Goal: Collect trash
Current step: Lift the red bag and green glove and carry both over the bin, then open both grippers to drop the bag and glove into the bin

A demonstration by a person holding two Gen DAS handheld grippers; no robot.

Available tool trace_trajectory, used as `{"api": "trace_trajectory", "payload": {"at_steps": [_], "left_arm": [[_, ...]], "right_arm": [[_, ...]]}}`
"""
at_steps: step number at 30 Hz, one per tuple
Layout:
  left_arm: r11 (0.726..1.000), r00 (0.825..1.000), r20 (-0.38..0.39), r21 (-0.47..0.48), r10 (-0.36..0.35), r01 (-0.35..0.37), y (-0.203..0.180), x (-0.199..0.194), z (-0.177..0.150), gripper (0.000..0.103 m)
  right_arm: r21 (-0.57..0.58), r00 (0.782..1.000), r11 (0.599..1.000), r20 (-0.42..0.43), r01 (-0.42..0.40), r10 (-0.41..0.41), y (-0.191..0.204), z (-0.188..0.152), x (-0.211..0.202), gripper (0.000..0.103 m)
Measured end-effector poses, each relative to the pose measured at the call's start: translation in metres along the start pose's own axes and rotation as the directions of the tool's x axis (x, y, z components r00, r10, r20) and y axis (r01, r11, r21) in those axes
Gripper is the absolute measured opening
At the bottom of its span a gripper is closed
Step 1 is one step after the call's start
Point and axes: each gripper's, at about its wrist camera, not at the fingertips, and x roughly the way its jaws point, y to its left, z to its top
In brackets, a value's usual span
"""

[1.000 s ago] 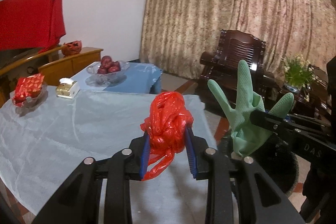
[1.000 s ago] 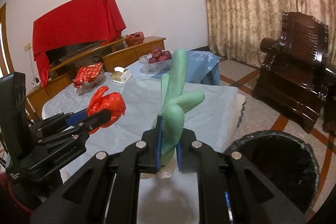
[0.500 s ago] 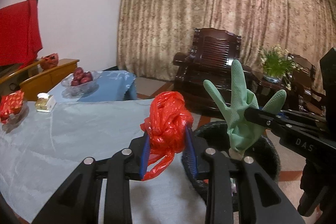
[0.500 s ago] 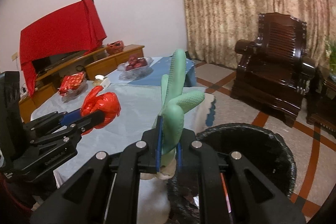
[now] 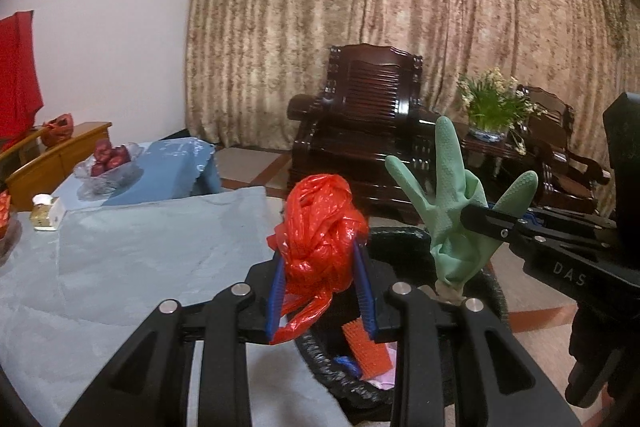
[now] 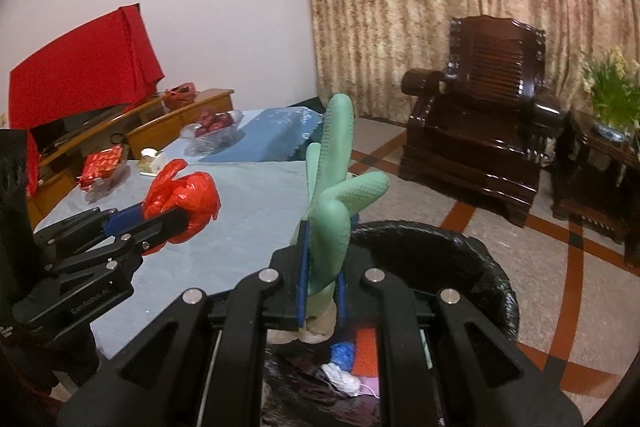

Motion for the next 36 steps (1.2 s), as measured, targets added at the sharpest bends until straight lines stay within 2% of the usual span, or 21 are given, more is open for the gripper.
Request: {"api": "trace_trajectory", "payload": {"at_steps": [13, 36], "left_arm": [[0.998, 0.997, -0.049, 0.029, -0.056, 0.057, -0.025, 0.037, -0.006, 0.031], [0.990, 0.982, -0.138, 0.037, -0.128, 0.134, -0.041, 0.096, -0.019, 0.031]], "right_arm": [[0.053, 0.996, 0.996, -0.043, 0.076, -0.074, -0.043, -0.018, 0.010, 0.010], [0.100, 0.983, 0.986, -0.137, 0.135, -0.121, -0.077, -0.041, 0.046, 0.010]]}}
